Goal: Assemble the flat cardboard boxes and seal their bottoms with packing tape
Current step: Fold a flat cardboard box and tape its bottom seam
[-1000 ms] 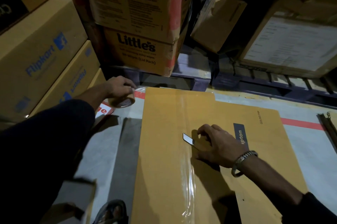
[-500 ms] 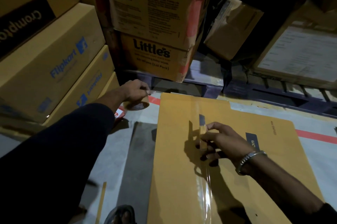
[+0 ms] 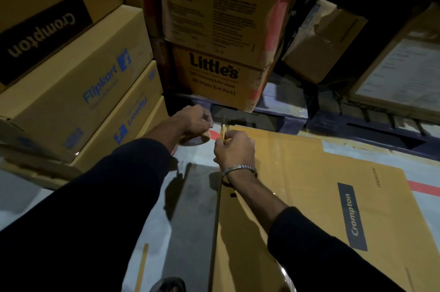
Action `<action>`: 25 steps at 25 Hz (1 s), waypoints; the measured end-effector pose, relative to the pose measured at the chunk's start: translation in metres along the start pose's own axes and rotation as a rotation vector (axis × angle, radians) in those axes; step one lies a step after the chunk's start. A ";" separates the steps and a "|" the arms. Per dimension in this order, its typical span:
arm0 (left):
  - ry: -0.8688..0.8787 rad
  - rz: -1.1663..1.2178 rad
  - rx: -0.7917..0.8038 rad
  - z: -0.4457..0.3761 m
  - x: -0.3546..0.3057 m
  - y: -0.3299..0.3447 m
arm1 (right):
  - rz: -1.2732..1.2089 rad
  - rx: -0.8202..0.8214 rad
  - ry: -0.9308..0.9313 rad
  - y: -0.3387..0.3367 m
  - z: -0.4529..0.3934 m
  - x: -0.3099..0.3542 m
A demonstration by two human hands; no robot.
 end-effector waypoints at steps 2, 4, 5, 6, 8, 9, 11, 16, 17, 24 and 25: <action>0.009 0.000 -0.009 -0.001 0.000 -0.003 | 0.073 -0.021 -0.020 0.011 -0.006 -0.004; 0.013 -0.005 -0.007 0.000 -0.002 -0.003 | 0.146 -0.018 -0.033 0.015 -0.010 -0.004; 0.013 -0.004 -0.005 0.000 -0.002 -0.003 | 0.172 -0.019 -0.038 0.017 -0.011 -0.003; 0.017 -0.006 -0.007 0.001 -0.003 -0.003 | 0.191 -0.027 -0.046 0.018 -0.013 -0.003; 0.028 -0.012 -0.014 0.002 -0.003 -0.003 | 0.212 -0.042 -0.044 0.020 -0.016 -0.002; 0.029 -0.013 -0.017 0.003 -0.004 -0.002 | 0.212 -0.043 -0.038 0.022 -0.017 -0.002; 0.030 -0.011 -0.020 0.005 -0.006 -0.001 | 0.220 -0.033 -0.013 0.026 -0.020 -0.003; 0.042 -0.057 -0.019 0.006 -0.011 0.000 | 0.273 0.058 0.034 0.017 -0.016 0.006; 0.038 -0.056 -0.018 0.007 -0.011 0.000 | 0.297 0.084 0.043 0.013 -0.013 0.007; -0.011 0.082 -0.010 0.009 0.015 -0.007 | -0.209 0.081 0.196 -0.015 -0.001 -0.016; -0.018 0.151 -0.004 0.011 0.020 -0.007 | -0.164 0.029 0.177 -0.026 -0.006 -0.017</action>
Point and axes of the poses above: each hand's wrist, its own z-axis away from the middle knuckle, its own y-axis out of the palm, x = y × z, the point moved 5 cm from there along -z, towards the middle knuckle, and after that the axes turned 3 degrees about x, right-handed, at the moved point
